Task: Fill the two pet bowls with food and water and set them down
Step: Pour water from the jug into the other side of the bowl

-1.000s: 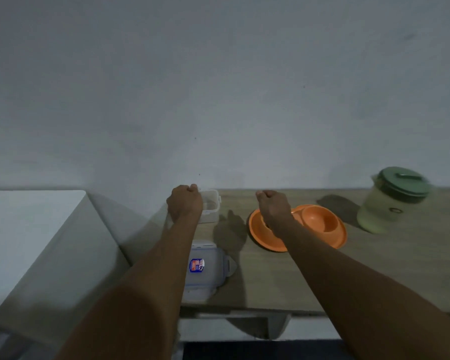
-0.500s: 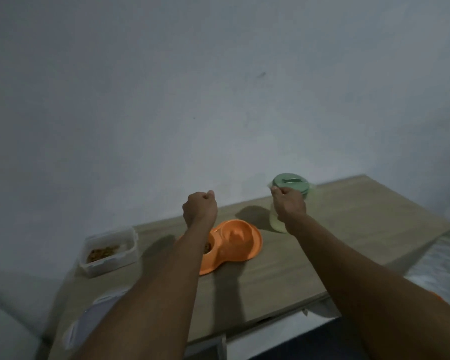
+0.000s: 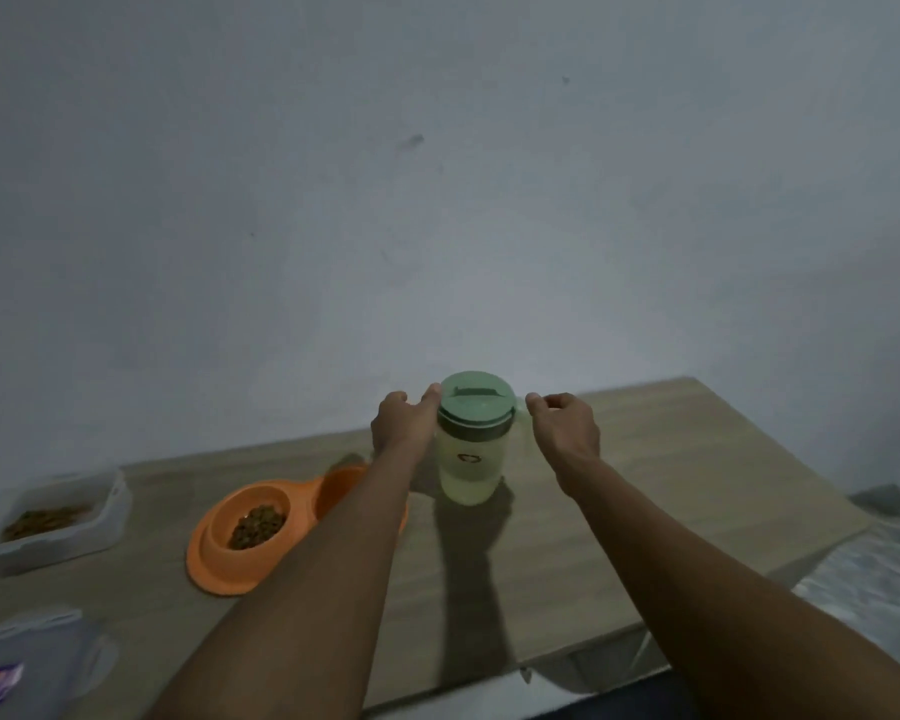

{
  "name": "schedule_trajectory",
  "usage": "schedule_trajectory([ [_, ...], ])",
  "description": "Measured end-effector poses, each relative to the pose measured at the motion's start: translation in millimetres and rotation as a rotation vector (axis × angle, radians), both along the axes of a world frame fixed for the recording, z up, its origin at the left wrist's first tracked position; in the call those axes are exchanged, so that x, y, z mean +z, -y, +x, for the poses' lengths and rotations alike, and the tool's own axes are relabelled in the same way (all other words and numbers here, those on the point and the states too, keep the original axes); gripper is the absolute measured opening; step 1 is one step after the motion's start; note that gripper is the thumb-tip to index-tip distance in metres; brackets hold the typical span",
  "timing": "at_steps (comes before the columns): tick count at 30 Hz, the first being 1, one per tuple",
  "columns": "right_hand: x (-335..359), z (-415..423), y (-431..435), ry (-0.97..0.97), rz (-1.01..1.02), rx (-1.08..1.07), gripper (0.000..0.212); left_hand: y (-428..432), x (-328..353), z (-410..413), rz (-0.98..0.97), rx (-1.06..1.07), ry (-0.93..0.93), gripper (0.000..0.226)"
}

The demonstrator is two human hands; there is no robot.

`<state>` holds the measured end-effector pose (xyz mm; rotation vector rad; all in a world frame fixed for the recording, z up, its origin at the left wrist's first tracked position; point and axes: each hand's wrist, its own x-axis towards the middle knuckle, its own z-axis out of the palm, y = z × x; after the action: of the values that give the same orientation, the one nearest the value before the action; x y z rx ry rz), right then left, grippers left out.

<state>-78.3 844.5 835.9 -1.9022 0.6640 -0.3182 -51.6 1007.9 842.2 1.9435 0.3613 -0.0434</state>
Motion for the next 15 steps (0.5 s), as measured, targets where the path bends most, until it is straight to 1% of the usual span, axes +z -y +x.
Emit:
schedule_trajectory([
  [3,-13,6,11,-0.045,0.028,0.109,0.054,19,-10,1,-0.099,0.018,-0.056,0.076],
  [5,-19,10,16,-0.057,0.05,0.159,0.061,28,-18,4,-0.195,0.033,-0.082,0.078],
  [6,-22,11,18,-0.072,0.071,0.177,0.065,31,-22,5,-0.237,0.048,-0.088,0.075],
  [9,-32,12,23,-0.124,0.184,0.233,0.081,42,-19,3,-0.328,0.067,-0.09,0.049],
  [11,-38,11,23,-0.137,0.26,0.27,0.098,46,-17,1,-0.367,0.077,-0.092,0.043],
  [12,-41,11,24,-0.135,0.277,0.285,0.101,49,-14,-1,-0.381,0.074,-0.093,0.042],
  [13,-42,12,25,-0.127,0.287,0.301,0.1,51,-14,-2,-0.393,0.078,-0.089,0.041],
  [15,-45,14,26,-0.097,0.292,0.324,0.084,50,-18,-1,-0.405,0.088,-0.076,0.044],
])
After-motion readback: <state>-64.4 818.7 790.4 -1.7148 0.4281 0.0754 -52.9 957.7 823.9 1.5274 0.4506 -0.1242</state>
